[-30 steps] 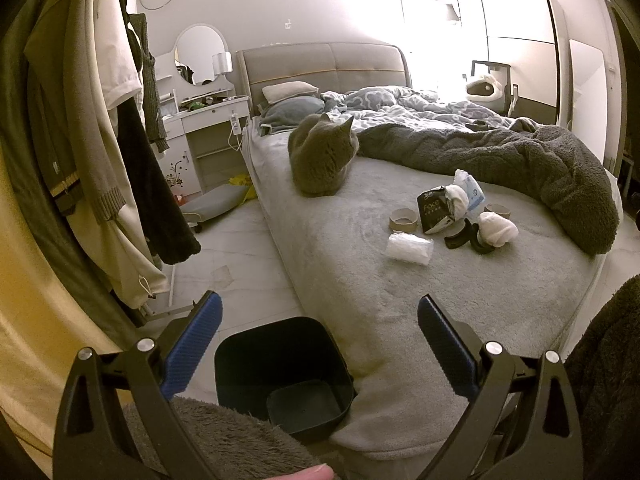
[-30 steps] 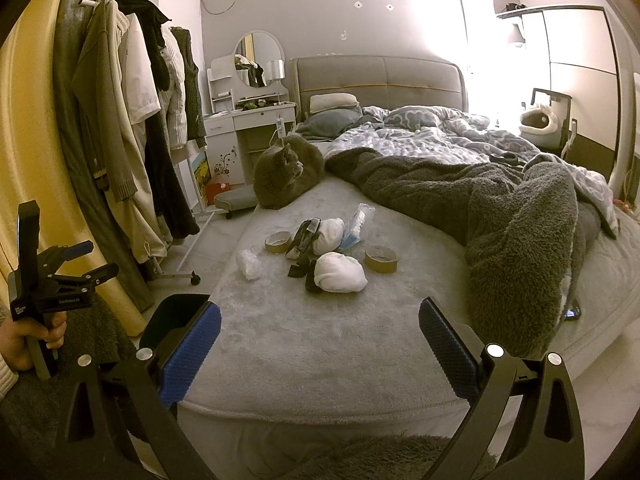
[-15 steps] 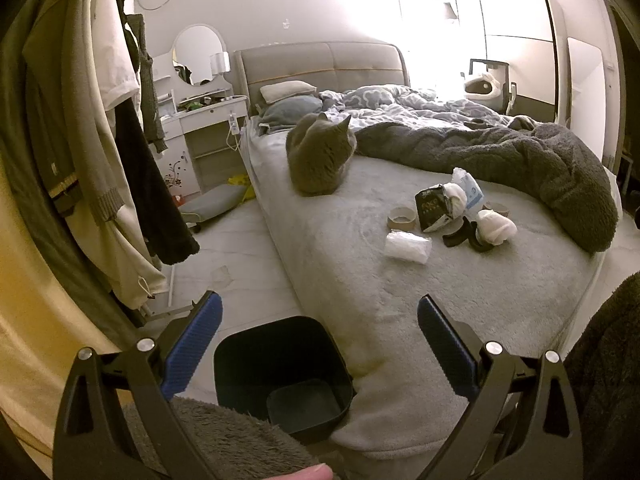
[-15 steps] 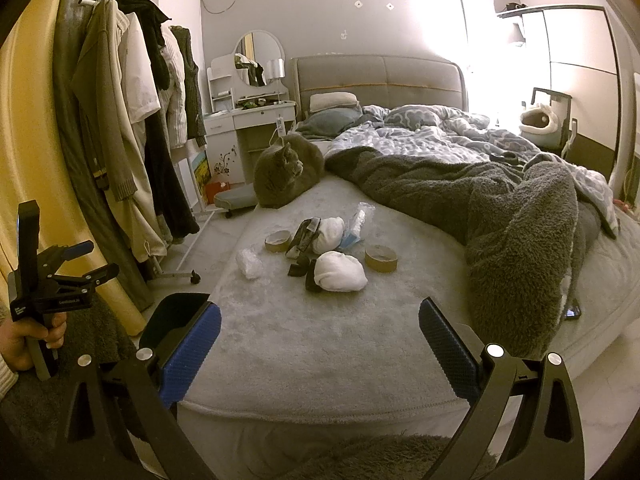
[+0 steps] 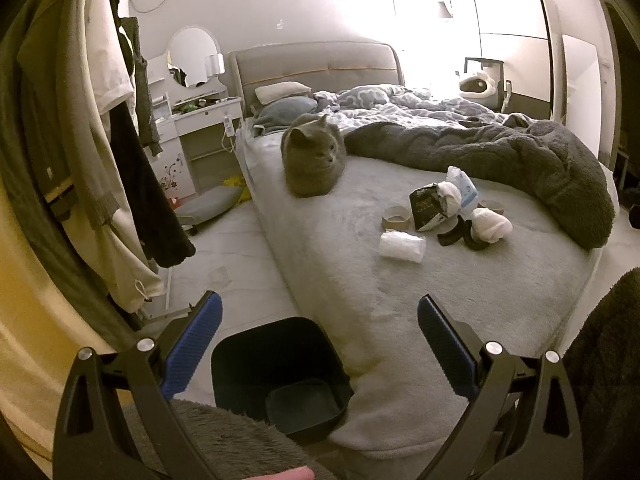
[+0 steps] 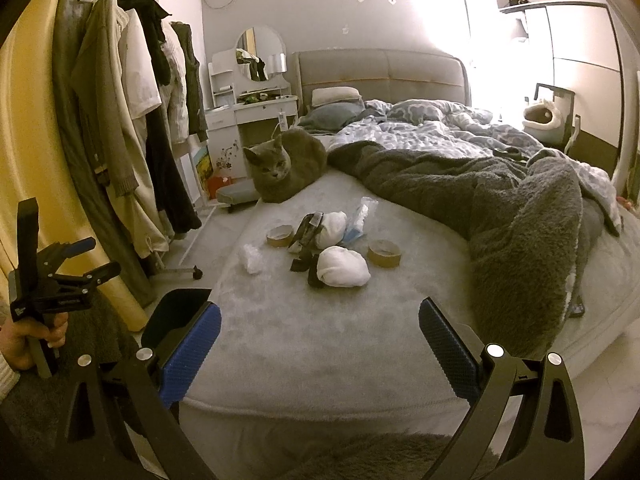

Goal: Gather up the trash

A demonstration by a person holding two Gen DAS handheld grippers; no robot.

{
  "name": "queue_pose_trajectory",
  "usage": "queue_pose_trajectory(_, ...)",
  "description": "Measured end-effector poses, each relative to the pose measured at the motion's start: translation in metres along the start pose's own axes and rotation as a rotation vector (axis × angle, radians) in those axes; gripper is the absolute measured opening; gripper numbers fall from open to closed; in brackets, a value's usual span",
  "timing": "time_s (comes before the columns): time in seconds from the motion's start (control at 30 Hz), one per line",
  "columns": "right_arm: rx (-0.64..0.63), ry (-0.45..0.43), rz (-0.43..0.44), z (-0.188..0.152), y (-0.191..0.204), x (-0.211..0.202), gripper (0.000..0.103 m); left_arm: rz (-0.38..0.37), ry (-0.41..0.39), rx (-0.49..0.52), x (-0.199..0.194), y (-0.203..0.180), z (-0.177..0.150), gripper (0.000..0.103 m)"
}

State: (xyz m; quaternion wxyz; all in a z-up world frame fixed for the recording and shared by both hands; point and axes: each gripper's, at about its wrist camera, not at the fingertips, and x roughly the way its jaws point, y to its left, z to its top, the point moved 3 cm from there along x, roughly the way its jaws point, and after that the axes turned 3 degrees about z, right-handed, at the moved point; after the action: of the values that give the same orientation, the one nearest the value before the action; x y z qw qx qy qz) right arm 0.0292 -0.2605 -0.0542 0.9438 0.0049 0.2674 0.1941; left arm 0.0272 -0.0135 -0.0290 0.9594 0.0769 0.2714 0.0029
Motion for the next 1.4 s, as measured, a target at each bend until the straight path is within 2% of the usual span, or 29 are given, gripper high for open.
queue_pose_trajectory(0.1,-0.003,0.008,0.003,0.002,0.002,0.000,0.100,-0.006,0.009,-0.003,0.000,-0.001,-0.001,0.100)
queue_pose_trajectory(0.3,-0.019,0.079,-0.015,0.004,0.007,0.017,0.100,0.002,0.021,-0.007,0.000,-0.003,0.002,0.100)
queue_pose_trajectory(0.5,0.014,0.078,-0.010,0.011,0.005,0.031,0.100,-0.009,0.034,0.013,0.002,-0.007,0.005,0.100)
queue_pose_trajectory(0.73,0.086,0.075,0.027,0.019,-0.007,0.060,0.100,-0.097,0.066,-0.011,0.013,-0.005,0.009,0.099)
queue_pose_trajectory(0.87,0.121,0.091,0.040,0.022,-0.016,0.082,0.100,-0.139,0.057,-0.018,0.019,-0.006,0.015,0.098)
queue_pose_trajectory(0.93,0.132,0.103,0.031,0.023,-0.020,0.094,0.100,-0.140,0.058,-0.004,0.024,-0.007,0.017,0.097)
queue_pose_trajectory(1.0,0.141,0.110,0.042,0.024,-0.023,0.105,0.100,-0.140,0.069,0.013,0.031,-0.011,0.019,0.087)
queue_pose_trajectory(1.27,0.153,0.146,0.081,0.024,-0.037,0.140,0.100,-0.198,0.101,0.058,0.067,-0.023,0.027,0.087)
queue_pose_trajectory(1.4,0.169,0.172,0.105,0.025,-0.046,0.158,0.099,-0.251,0.131,0.109,0.091,-0.035,0.027,0.078)
